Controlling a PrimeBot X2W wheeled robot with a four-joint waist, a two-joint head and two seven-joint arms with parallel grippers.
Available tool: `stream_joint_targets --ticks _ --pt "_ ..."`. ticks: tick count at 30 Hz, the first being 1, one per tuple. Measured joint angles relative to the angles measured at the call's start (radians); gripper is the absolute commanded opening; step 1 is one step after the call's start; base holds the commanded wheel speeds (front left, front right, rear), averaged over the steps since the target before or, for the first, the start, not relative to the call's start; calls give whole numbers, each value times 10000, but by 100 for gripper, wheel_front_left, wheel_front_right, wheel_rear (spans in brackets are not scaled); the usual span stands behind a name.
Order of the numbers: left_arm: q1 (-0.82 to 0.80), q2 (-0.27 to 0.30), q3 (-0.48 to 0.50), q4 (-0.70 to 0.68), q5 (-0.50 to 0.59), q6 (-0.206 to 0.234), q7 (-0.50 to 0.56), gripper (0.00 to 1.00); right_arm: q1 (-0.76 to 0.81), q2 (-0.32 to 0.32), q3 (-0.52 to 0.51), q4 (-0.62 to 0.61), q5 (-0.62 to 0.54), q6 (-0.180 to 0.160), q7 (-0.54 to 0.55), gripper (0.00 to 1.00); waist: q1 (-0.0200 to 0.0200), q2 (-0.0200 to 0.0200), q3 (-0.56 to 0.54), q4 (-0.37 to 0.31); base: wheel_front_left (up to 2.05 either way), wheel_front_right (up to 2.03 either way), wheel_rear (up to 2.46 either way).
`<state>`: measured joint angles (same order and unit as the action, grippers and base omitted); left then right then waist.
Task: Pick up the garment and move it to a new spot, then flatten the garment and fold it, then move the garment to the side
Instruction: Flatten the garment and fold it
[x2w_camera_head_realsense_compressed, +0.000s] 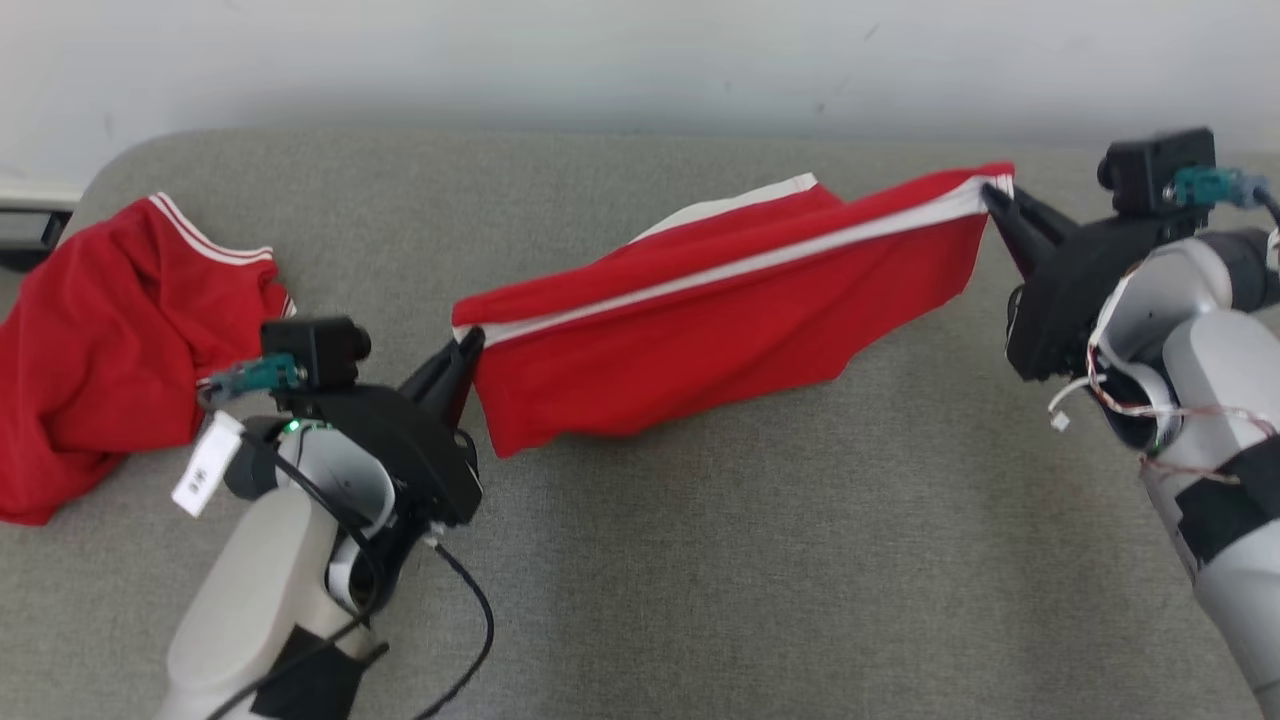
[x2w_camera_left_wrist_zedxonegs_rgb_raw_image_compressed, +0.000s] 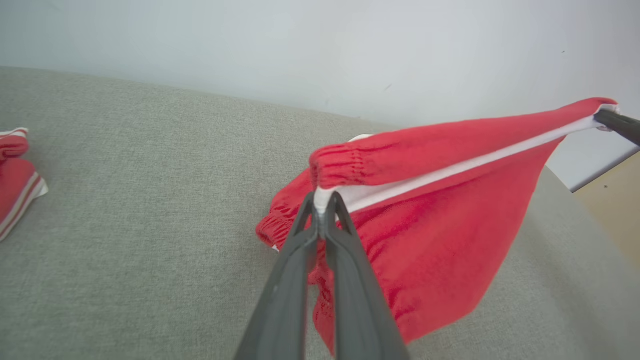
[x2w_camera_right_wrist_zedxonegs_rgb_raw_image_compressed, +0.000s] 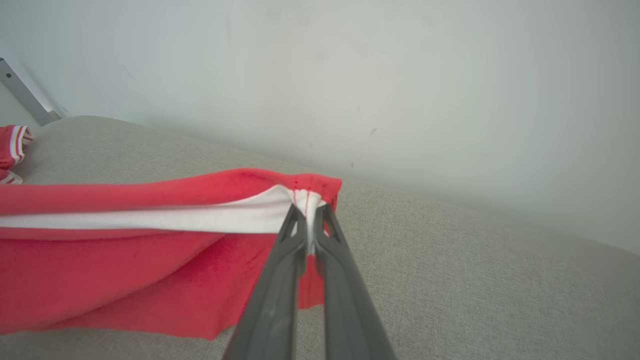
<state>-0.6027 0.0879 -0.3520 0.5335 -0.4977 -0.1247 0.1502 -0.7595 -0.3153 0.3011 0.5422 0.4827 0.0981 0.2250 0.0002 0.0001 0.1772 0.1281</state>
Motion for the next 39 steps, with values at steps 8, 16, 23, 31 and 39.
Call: stream_joint_targets --ticks 8,16,23,31,39 --pt "-1242 -199 -113 920 -397 0 190 0 -1840 324 261 1453 -190 44 393 0 1 1 938 276 0 0 0" --pt "-2204 -307 -474 1603 -711 0 176 0 -3119 631 566 2656 -539 75 290 0 0 0 1808 530 0 0 0" --pt "-2717 -447 -894 2220 -922 0 -161 0 -3770 876 871 3766 -803 82 -245 0 -1 1 2325 820 0 0 0" --pt "-3112 -479 -1396 2757 -1103 0 -894 100 -4231 1045 1108 4706 -1051 163 -1162 100 -2 1 2390 892 0 0 0" --pt "-3050 -510 -1417 2913 -1091 0 -2334 100 -3938 978 995 5083 -955 226 -2474 100 -3 -2 2030 856 0 0 0"
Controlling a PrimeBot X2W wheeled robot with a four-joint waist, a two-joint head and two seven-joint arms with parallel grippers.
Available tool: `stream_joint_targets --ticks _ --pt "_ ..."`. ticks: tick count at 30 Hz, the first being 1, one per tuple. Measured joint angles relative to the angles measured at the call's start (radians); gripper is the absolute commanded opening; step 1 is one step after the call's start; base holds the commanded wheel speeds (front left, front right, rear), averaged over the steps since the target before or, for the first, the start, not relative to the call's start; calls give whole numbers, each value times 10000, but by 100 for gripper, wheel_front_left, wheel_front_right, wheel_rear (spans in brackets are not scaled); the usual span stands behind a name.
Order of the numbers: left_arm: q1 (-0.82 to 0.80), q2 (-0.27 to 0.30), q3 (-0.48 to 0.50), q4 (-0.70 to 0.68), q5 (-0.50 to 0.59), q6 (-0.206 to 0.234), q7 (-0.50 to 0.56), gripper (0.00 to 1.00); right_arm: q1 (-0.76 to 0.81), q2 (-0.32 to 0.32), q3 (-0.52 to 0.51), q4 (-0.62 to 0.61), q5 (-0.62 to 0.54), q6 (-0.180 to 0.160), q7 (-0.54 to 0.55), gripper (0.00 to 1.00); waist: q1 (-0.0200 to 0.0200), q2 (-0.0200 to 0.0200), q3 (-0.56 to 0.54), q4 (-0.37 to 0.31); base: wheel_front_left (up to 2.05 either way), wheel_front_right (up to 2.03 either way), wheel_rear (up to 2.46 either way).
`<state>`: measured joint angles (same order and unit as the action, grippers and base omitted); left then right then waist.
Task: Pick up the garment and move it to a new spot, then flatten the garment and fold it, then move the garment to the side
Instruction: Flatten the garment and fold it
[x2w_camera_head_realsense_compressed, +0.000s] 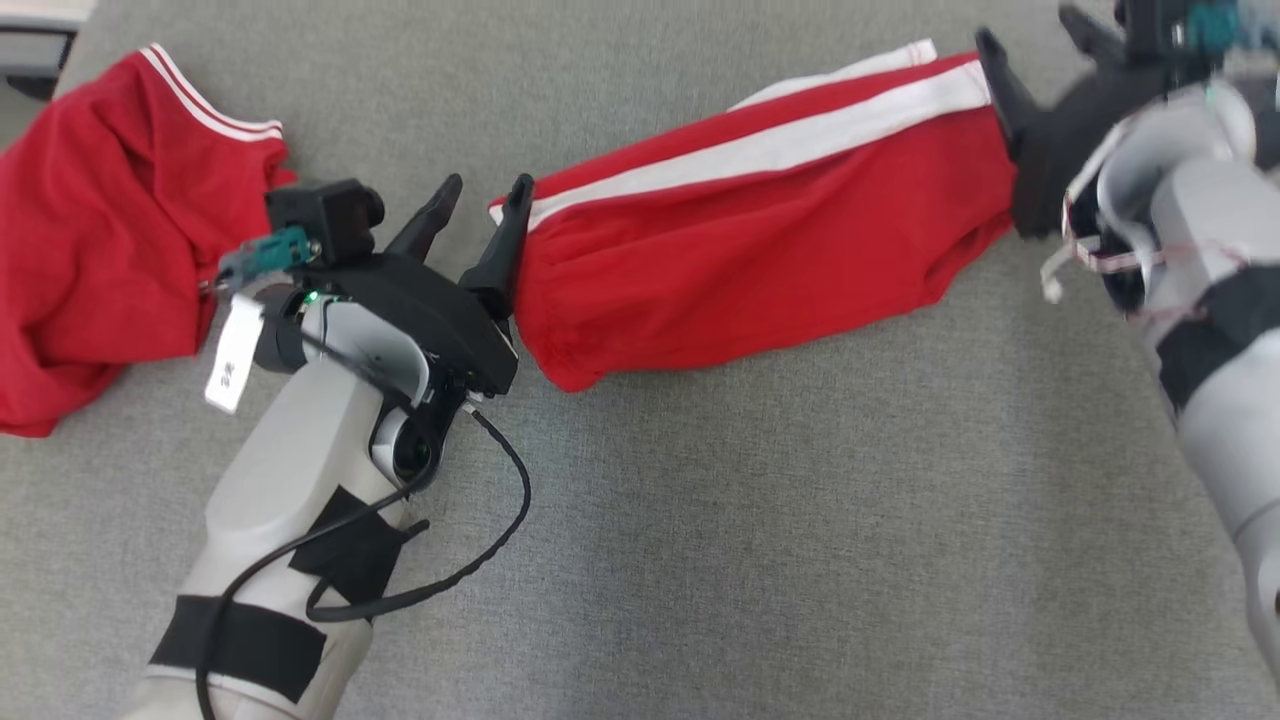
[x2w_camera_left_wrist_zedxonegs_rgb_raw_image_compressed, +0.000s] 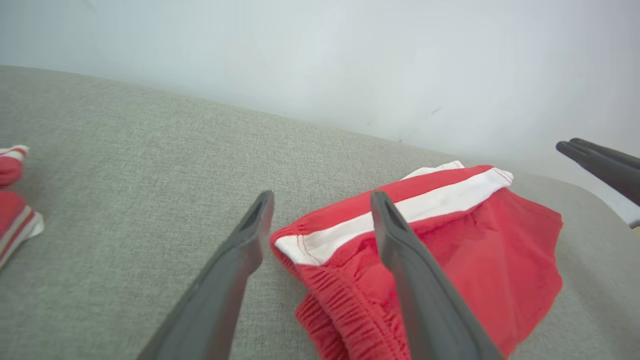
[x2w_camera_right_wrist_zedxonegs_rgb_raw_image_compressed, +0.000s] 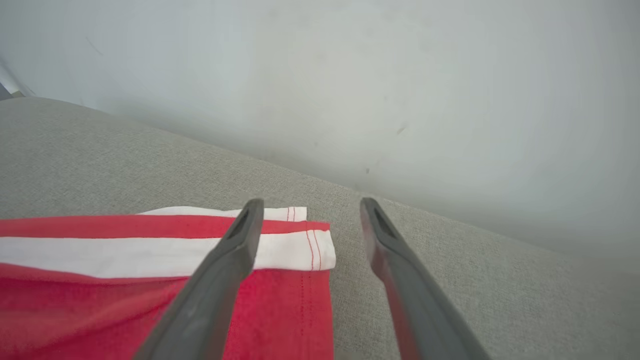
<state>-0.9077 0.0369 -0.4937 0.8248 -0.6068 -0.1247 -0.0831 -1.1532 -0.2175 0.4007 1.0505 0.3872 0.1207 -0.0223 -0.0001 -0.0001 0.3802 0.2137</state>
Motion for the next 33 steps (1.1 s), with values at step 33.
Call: stream_joint_targets --ticks 33 --pt "1576 -42 -1300 407 318 0 -907 100 1760 370 349 1191 180 25 -784 100 0 0 -673 -215 0 0 0"
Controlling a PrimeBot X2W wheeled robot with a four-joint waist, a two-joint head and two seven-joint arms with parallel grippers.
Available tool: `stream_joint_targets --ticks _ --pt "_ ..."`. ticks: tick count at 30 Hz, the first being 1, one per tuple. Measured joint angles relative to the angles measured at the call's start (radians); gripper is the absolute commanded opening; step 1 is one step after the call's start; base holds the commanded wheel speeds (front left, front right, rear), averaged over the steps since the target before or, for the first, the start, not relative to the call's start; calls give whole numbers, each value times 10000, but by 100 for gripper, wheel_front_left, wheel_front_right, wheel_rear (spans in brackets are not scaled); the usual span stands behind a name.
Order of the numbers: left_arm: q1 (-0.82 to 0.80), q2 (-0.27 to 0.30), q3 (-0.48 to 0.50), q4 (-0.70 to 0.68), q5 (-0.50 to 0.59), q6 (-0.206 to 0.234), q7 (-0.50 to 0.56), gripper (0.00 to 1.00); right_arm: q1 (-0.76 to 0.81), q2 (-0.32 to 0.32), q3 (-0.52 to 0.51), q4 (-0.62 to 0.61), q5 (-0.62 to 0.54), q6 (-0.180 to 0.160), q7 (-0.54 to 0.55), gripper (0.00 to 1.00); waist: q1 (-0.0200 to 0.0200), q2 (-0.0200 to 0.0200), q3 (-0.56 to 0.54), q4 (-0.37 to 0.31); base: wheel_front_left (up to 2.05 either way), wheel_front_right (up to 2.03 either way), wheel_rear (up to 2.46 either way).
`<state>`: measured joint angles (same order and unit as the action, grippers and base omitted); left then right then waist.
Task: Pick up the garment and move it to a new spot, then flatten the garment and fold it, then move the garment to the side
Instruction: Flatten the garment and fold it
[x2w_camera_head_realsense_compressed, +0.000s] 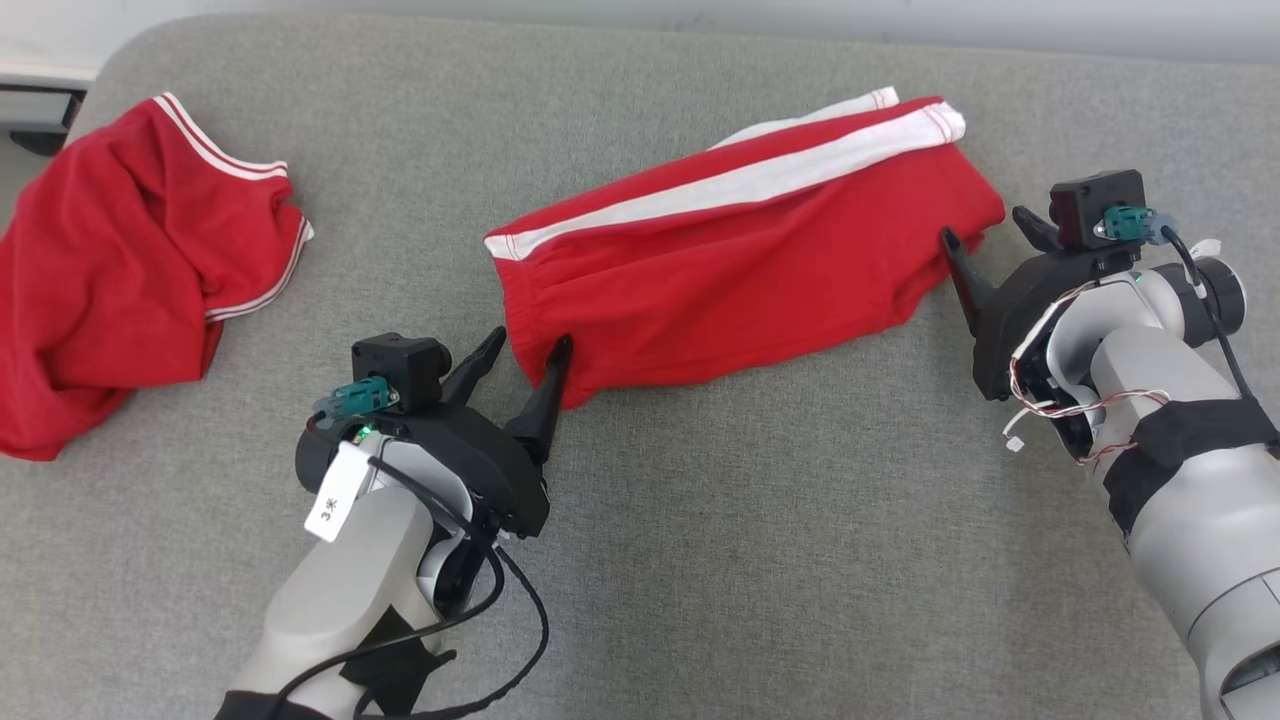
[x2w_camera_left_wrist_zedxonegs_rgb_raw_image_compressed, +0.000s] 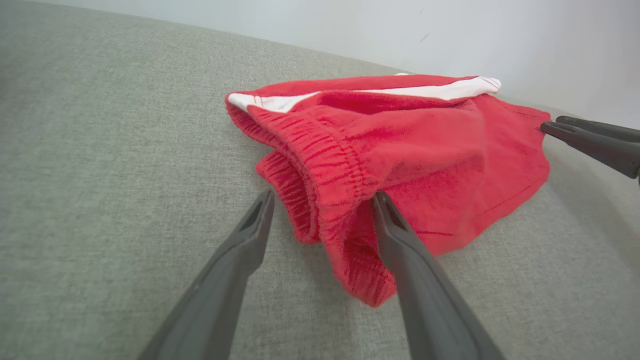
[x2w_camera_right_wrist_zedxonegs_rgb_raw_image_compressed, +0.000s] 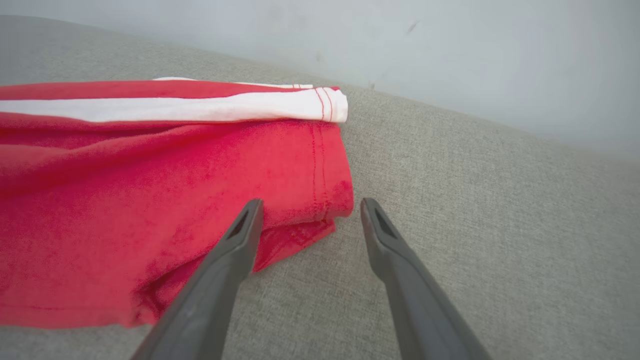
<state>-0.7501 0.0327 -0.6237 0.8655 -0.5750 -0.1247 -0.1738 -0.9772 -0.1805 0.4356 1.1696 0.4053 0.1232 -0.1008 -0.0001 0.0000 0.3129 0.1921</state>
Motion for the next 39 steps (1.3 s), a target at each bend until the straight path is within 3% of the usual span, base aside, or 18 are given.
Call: stream_joint_targets --ticks 16,17,18,26,39 --pt "-418 4 -918 188 -1083 100 683 100 -430 286 -10 571 82 -102 280 100 1 0 565 66 0 0 0" --pt "-442 6 -997 178 -1352 102 721 14 -501 303 2 608 92 -102 309 12 1 0 584 73 0 0 0" --pt "-460 13 -1018 174 -1432 100 755 0 -536 303 12 627 92 -102 313 0 1 0 591 76 0 0 0" --pt "-534 6 -1313 295 -1923 100 886 0 -543 339 67 744 94 -88 280 0 2 1 485 65 0 0 0" --pt "-363 -46 -1369 849 -2092 98 372 0 599 25 -336 744 633 4 -1147 0 2 1 -313 -59 0 0 0"
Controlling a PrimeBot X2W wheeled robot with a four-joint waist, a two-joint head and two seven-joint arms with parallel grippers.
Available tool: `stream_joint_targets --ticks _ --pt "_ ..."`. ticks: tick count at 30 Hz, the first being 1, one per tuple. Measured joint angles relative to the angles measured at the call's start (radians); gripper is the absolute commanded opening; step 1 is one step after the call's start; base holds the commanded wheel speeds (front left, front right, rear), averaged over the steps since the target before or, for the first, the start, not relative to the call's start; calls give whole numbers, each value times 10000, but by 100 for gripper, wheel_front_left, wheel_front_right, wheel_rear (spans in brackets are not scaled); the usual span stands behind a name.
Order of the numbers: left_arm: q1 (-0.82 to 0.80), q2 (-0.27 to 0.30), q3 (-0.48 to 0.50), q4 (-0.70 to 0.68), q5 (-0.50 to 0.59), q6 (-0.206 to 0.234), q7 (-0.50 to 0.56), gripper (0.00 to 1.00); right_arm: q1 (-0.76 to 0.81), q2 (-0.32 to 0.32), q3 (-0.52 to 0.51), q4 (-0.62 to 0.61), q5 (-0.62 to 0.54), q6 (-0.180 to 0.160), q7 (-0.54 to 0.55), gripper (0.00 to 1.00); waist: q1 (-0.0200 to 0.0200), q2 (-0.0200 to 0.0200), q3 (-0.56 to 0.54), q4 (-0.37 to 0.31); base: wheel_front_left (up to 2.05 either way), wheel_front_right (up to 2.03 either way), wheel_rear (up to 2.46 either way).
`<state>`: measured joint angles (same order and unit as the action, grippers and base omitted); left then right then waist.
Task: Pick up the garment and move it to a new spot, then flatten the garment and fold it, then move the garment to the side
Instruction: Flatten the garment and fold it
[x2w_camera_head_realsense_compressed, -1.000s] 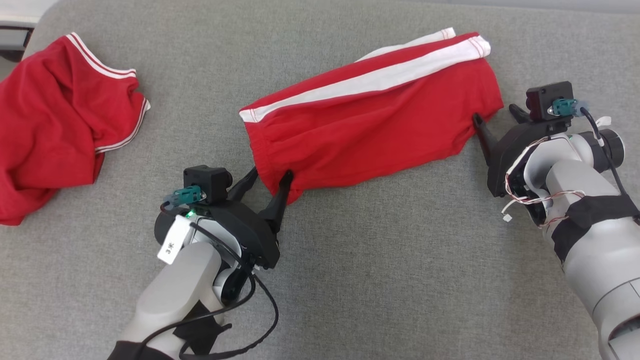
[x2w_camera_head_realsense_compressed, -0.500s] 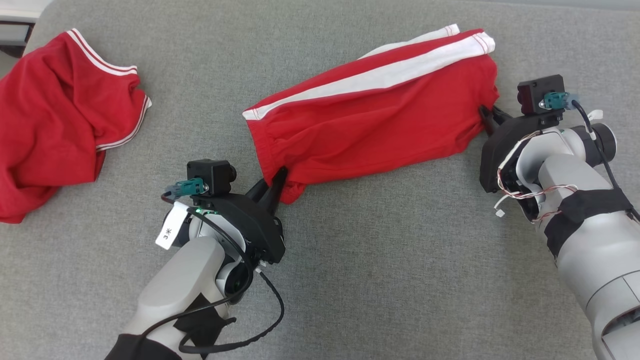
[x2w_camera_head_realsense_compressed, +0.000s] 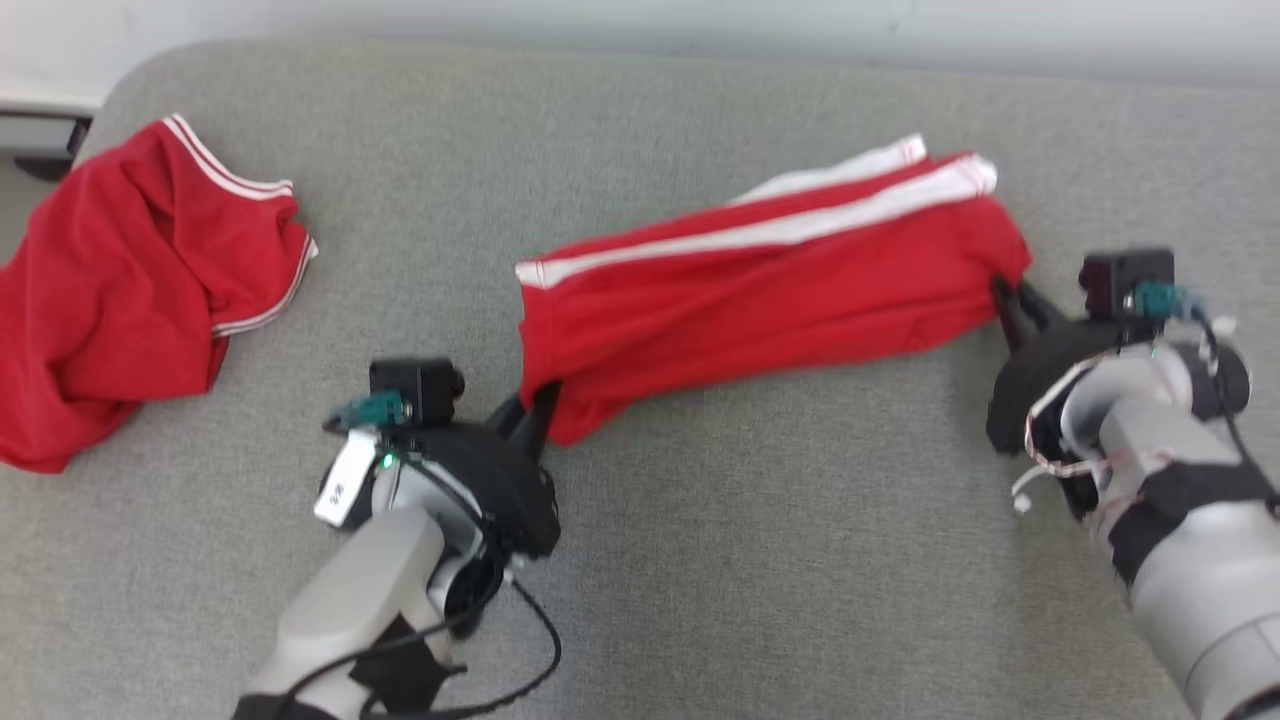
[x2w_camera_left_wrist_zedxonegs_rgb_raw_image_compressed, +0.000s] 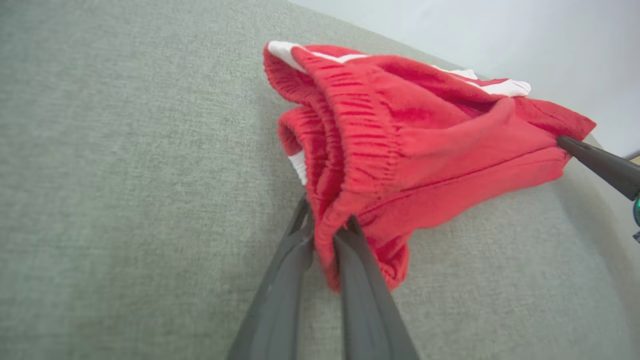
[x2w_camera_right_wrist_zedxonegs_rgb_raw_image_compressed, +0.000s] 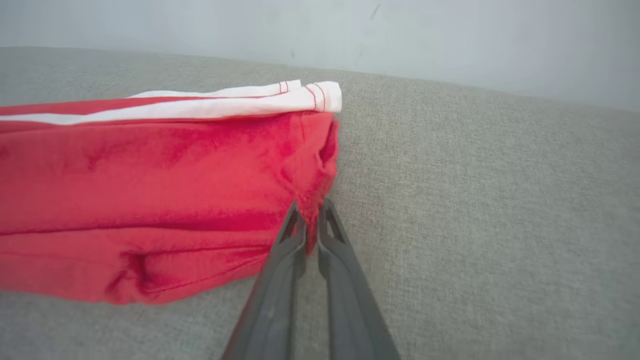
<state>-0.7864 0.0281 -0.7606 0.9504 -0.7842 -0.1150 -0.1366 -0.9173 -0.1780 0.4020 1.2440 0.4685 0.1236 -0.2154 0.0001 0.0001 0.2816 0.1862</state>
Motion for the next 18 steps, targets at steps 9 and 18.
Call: stream_joint_targets --ticks 9,18 --pt "1127 -12 -234 180 0 -84 -374 0 1670 138 -257 -324 472 58 -270 0 -1 0 -1001 -244 0 0 0" --pt "2579 144 -481 157 -17 -84 -533 0 3690 428 -230 -1200 917 56 -328 0 -3 -1 -2084 -576 0 0 0"
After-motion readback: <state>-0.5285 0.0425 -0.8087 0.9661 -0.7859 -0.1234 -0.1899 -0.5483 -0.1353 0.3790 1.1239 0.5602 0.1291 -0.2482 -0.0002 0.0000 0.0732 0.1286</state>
